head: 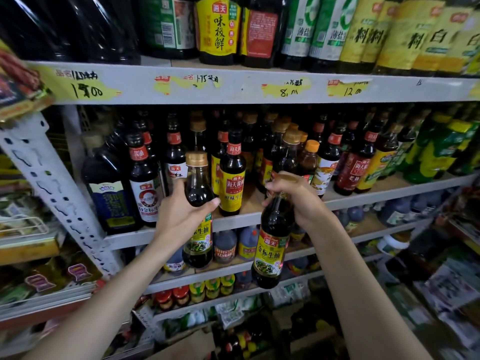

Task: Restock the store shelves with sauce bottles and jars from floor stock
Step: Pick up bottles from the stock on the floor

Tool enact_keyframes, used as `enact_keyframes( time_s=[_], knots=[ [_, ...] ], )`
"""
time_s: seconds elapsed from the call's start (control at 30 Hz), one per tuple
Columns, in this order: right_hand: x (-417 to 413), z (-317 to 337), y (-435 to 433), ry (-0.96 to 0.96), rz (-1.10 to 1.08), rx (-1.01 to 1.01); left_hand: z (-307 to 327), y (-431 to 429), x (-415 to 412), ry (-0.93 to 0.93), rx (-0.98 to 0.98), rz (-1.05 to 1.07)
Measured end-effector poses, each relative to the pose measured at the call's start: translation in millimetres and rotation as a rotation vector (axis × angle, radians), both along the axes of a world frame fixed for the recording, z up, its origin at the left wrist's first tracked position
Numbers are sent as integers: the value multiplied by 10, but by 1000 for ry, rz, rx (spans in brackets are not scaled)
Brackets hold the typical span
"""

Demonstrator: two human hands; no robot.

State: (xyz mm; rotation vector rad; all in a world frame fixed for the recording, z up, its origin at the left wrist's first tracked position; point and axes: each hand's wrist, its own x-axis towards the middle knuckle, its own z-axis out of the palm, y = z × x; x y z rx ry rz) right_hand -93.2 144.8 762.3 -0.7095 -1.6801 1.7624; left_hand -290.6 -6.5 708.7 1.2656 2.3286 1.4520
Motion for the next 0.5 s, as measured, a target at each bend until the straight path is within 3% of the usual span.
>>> enact_keyframes(
  time_s=[0.33, 0.5],
  knots=[
    [407, -325, 354, -47, -88, -115, -97, 349, 479, 68, -65, -100],
    [658, -420, 652, -73, -93, -170, -175, 669, 785, 15, -78, -105]
  ],
)
